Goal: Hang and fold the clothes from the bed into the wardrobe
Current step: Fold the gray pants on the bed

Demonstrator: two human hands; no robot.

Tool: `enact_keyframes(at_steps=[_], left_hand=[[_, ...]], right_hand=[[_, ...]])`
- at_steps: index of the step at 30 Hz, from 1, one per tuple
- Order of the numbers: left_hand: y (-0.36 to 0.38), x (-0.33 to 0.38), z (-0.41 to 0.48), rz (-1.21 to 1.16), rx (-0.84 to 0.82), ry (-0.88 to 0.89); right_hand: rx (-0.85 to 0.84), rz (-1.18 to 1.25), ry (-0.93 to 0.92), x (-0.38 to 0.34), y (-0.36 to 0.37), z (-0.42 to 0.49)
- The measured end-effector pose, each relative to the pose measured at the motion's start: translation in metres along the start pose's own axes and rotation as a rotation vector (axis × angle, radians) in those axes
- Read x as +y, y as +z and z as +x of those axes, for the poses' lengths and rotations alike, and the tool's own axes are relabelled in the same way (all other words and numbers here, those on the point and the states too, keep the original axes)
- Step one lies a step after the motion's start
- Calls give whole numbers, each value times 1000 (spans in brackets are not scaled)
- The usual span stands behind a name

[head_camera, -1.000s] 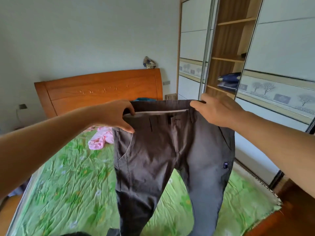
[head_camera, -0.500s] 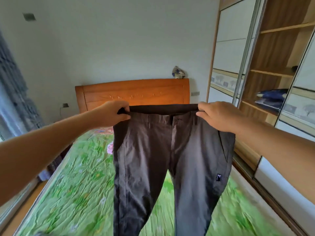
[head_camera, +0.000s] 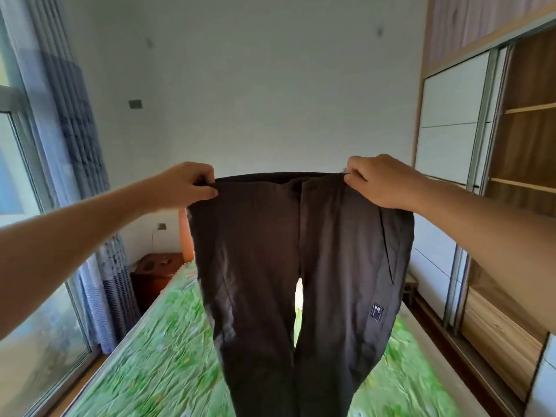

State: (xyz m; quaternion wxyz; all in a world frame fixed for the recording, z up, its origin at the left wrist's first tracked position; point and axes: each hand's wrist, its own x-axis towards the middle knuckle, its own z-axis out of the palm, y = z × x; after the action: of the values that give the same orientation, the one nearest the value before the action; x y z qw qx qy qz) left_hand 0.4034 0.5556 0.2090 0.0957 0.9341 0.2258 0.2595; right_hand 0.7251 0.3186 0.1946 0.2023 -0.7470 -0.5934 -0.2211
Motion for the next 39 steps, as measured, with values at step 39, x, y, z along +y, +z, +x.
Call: enact_keyframes(at_steps=[39], left_hand=[[67,-4,-13,-26,-56,84]], right_hand=[[-144,-4,-366,-72,58,34]])
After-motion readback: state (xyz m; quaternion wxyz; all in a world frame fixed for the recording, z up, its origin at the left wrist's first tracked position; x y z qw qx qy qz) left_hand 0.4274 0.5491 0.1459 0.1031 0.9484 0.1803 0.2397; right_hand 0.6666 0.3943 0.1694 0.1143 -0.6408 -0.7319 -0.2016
